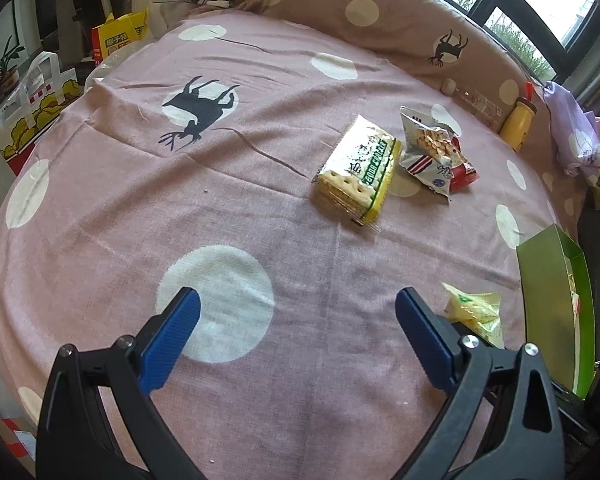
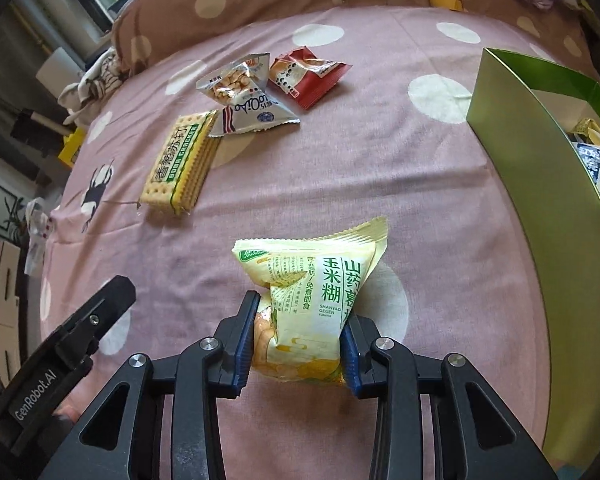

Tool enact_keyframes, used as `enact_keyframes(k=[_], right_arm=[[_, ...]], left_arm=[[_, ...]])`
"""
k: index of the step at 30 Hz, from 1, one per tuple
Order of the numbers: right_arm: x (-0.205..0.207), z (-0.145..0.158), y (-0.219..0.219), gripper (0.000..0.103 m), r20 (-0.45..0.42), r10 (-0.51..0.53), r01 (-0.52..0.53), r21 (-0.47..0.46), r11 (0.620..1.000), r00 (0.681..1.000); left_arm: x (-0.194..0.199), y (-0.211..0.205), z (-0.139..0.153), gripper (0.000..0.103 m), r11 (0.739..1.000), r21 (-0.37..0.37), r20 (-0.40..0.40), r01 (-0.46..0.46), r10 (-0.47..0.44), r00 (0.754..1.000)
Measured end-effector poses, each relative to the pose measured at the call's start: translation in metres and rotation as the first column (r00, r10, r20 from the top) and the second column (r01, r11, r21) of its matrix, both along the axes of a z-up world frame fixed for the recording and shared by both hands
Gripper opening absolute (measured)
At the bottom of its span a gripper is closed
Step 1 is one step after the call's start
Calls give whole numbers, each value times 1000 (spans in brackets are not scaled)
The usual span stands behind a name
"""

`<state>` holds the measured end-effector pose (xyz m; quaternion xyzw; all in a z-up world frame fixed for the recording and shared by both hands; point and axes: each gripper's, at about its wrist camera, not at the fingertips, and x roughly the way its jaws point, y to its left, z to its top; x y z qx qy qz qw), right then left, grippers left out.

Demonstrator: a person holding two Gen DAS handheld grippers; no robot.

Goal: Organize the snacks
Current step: 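Carry the corn-snack bag into the green box and open the right gripper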

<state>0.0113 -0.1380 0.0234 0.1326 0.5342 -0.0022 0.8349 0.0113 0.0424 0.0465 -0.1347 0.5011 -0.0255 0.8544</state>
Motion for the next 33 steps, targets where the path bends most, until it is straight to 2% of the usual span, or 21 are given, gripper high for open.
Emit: enact_keyframes(k=[3,6,9,12,13,20,23,26,30,33], right_arm=[[-2,6,-4,47,23,7,-7,24,1000,1000],[-9,18,-14,54,65,-24,24,-1,1000,998],[-12,26,-28,59,102,-67,67,-1,998,993],[-14,28,-41,59,107,-97,93,39,995,989],[-14,28,-45,59,110,-103,97,58,994,989],[-11,24,-55,60,113,-77,51,217,975,991],[-7,16,-53,60,85,-57,34,252,967,995],[-6,11,-47,60,63,-42,26,237,971,997],[-2,4,-45,58,45,-25,13,243,970,999],[2,-4,-45,50,24,-9,2,272,962,1000]], left_arm=[[-1,-4,1,98,1000,-12,3,13,-13,1000],[-3,-10,3,97,1000,-11,11,26,-26,1000],[-5,-21,4,93,997,-25,16,76,-75,997],[-8,-37,4,87,983,-94,22,157,-155,988],[-10,-43,4,82,977,-112,26,181,-179,983],[-16,-86,-2,62,927,-186,28,327,-328,944],[-16,-93,-6,62,922,-198,19,333,-336,942],[-14,-96,-9,62,917,-212,15,337,-342,940],[-11,-99,-13,50,907,-234,2,349,-359,933],[-10,-102,-17,45,906,-236,-10,351,-364,931]])
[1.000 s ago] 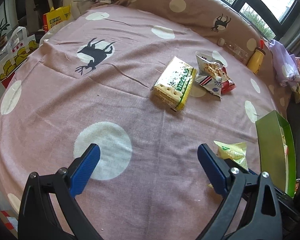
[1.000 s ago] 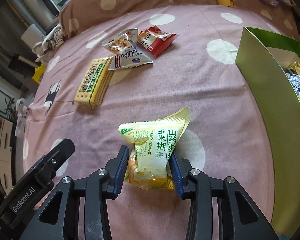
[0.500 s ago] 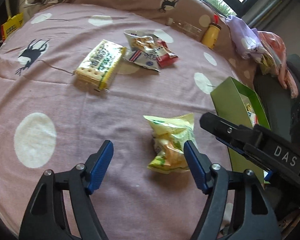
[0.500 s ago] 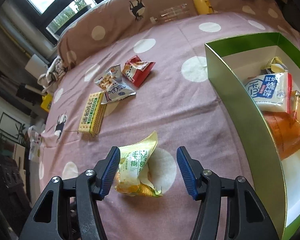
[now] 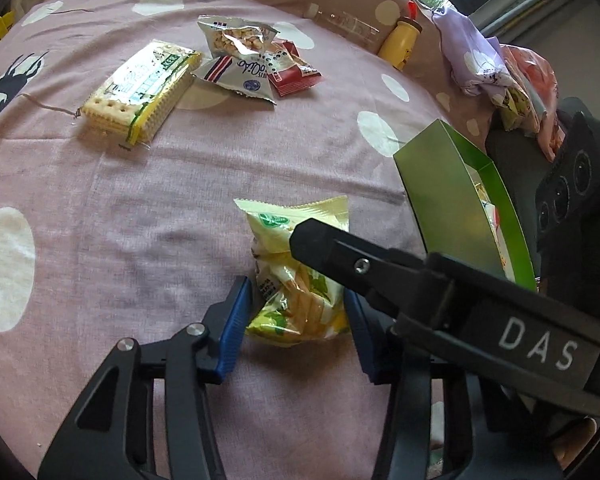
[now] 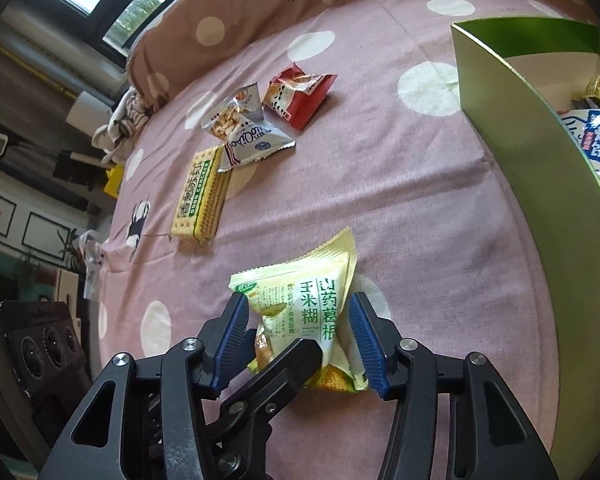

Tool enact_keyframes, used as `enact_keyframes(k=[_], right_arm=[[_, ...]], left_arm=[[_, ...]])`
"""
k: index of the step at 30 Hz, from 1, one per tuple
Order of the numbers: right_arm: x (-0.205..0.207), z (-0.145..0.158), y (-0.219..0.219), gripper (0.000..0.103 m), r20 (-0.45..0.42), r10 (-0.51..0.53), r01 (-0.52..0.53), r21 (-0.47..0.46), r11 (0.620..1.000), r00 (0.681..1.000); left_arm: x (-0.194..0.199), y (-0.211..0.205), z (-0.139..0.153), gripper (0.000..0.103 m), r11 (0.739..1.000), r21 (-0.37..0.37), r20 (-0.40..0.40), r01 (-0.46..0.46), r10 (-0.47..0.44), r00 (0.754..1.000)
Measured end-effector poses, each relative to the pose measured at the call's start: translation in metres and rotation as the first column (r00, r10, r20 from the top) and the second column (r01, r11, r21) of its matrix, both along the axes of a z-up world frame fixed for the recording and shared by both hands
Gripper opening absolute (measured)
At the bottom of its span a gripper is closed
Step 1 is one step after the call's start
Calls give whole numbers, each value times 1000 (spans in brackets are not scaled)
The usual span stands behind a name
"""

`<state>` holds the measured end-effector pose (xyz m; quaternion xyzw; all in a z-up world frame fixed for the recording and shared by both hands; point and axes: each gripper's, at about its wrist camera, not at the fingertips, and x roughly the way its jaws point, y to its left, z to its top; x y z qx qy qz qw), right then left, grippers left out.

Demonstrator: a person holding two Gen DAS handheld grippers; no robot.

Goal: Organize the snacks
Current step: 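Carry the corn-snack bag into the green box and open the right gripper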

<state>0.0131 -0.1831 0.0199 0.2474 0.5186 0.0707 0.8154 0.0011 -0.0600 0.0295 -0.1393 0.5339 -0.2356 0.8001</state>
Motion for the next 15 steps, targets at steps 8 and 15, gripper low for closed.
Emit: enact_keyframes(k=[8,15], right_arm=[[-8,13,-3,44,55,6,-9,52,999,998],[-37,61,-37,44,241,-87,70,79,994,967]], left_arm=[[-9,-6,19,30,1000,-8,91,22,-22,996],[-21,-39,67,29,996,-5,273,94,-89,958]])
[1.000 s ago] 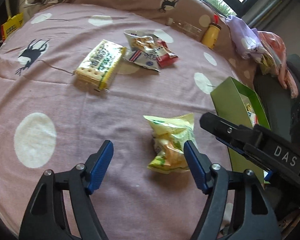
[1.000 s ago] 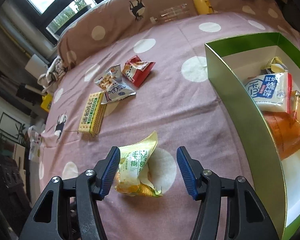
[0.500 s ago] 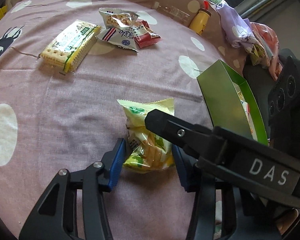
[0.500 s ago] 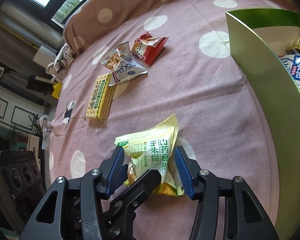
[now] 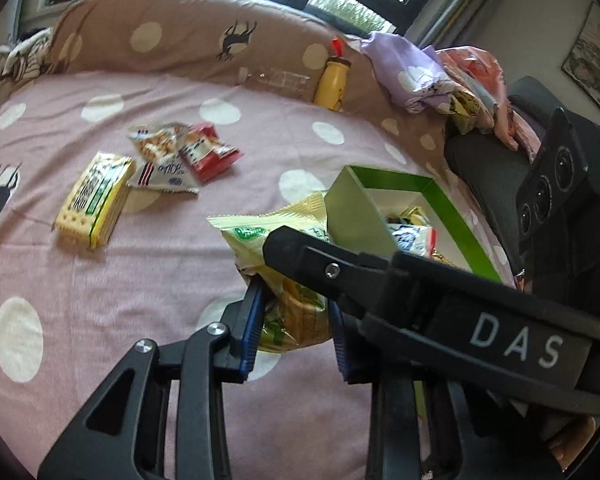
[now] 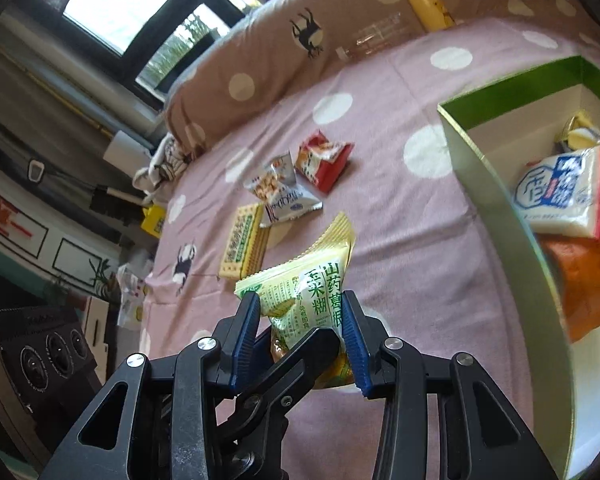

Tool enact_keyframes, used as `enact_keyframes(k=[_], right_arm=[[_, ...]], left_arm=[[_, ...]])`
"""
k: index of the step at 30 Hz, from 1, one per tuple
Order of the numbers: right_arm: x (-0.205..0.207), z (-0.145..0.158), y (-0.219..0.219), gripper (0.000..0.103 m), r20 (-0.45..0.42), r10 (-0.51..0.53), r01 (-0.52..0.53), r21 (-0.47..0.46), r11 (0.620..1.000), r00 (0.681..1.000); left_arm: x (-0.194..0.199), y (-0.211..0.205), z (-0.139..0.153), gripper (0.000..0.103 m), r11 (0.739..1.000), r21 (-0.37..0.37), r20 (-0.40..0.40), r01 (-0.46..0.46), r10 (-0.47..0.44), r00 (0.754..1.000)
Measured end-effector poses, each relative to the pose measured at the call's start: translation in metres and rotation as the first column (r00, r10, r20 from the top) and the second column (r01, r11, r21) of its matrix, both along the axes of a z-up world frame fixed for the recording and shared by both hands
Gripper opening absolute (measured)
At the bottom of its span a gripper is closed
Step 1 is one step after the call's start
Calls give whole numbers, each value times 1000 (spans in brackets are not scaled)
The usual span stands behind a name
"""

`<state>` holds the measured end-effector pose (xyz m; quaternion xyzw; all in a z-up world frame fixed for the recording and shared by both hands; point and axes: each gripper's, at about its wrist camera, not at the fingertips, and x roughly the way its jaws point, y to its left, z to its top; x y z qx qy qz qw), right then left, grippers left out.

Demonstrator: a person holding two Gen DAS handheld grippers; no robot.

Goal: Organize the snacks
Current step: 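Carry the corn-snack bag into the green box and open the right gripper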

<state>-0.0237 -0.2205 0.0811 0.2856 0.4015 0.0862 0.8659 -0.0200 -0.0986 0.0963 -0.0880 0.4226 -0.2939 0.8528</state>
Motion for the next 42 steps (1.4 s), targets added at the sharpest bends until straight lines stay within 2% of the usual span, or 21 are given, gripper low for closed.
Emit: enact_keyframes(k=[6,10,15,20,28,34,42], right_arm=[[-29,26,-51,44,111,-157,153,50,987,981],[-49,33,-85,44,136,-273,264,79,961,952],[-69,30,-120,44,119,-418,405,118,907,901],[-82,19,-150,44,50,-543,535,118,837,838],[-91,-5,-181,44,-54,-609,610,145,779,791],[-94,-19,-190,44,-123,-631,642,144,753,766],[-97,-14,-187,45,-105,-649,657,104,746,753]], left_arm=[[-8,-49,28,30,993,13,111,120,-120,986],[-12,-87,35,30,974,34,135,222,-225,965],[-15,-132,33,30,936,55,124,348,-352,928],[-16,-169,19,30,892,43,60,450,-452,890],[-13,-200,-5,30,867,13,-55,498,-497,866],[-14,-209,-18,30,869,25,-122,493,-487,865],[-15,-206,-18,32,879,28,-105,475,-470,876]])
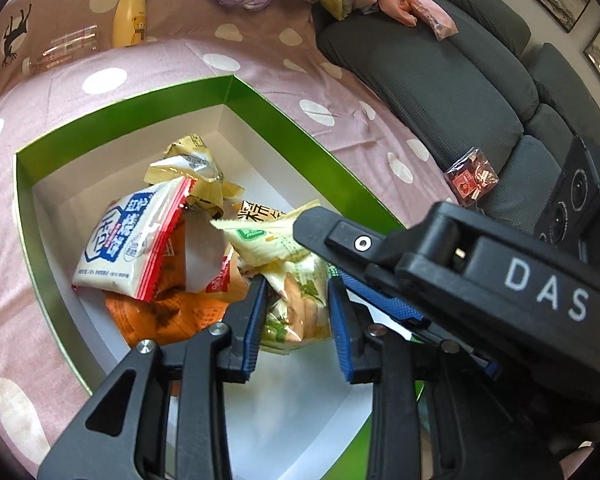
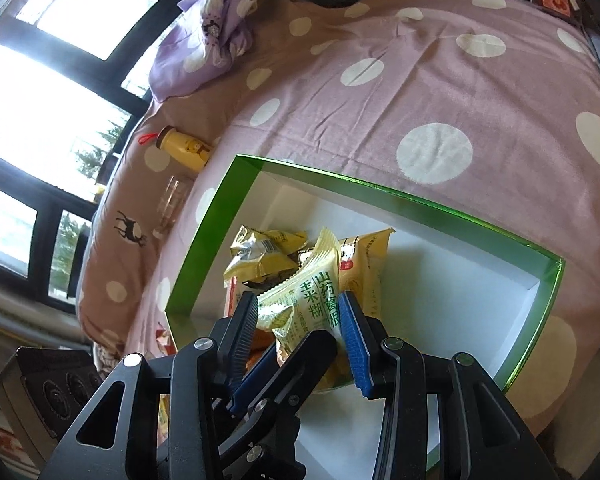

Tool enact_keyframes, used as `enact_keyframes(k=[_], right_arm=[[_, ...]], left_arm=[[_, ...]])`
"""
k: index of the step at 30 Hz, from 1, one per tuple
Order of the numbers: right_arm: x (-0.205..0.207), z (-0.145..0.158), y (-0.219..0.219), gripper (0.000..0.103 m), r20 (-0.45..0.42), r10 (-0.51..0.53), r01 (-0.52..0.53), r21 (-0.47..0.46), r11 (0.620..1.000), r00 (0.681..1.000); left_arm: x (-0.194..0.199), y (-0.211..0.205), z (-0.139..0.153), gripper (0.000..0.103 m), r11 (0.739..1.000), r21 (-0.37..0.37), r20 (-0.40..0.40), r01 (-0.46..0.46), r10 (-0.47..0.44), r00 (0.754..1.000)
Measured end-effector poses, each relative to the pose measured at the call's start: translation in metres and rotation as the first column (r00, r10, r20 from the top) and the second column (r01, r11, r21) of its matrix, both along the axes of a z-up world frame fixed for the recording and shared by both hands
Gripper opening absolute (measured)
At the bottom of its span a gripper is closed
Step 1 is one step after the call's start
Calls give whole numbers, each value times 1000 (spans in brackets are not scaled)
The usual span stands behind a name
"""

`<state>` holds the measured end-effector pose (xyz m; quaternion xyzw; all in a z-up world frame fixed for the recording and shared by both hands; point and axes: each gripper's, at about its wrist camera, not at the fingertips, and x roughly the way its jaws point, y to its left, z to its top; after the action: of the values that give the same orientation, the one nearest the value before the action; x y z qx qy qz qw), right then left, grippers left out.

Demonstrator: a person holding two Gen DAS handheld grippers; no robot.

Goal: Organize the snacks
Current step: 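Carry the corn-snack bag into the green box and open the right gripper, then move the right gripper back to the white peanut-snack bag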

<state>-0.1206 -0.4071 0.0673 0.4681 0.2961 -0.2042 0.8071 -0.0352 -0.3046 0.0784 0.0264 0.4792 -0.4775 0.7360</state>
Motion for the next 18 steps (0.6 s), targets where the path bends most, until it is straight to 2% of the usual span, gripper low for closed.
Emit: enact_keyframes(k=[4,8,10,12,13,16,18], right_arm=[[-4,9,4,46,19,-10,11,-44,999,1000],[-4,20,11,55,35,-12,16,-96,995,999],[-2,26,17,59,47,-3,8,-120,993,999],[-1,31,23,68,60,11,-2,-145,989,998],[1,34,27,71,67,18,-7,-160,987,998],[6,42,39,80,74,40,-24,-202,979,996],[11,45,48,84,71,61,-43,-228,973,996]], left_arm=[[1,14,10,44,999,-24,36,-28,29,999],[2,41,24,58,996,-30,98,-78,81,992],[2,58,30,70,993,-41,116,-112,116,986],[3,81,36,79,986,-64,117,-153,160,980],[4,96,39,84,980,-76,117,-185,193,974],[7,133,44,85,953,-70,139,-295,303,943],[10,159,44,89,921,-38,168,-388,389,906]])
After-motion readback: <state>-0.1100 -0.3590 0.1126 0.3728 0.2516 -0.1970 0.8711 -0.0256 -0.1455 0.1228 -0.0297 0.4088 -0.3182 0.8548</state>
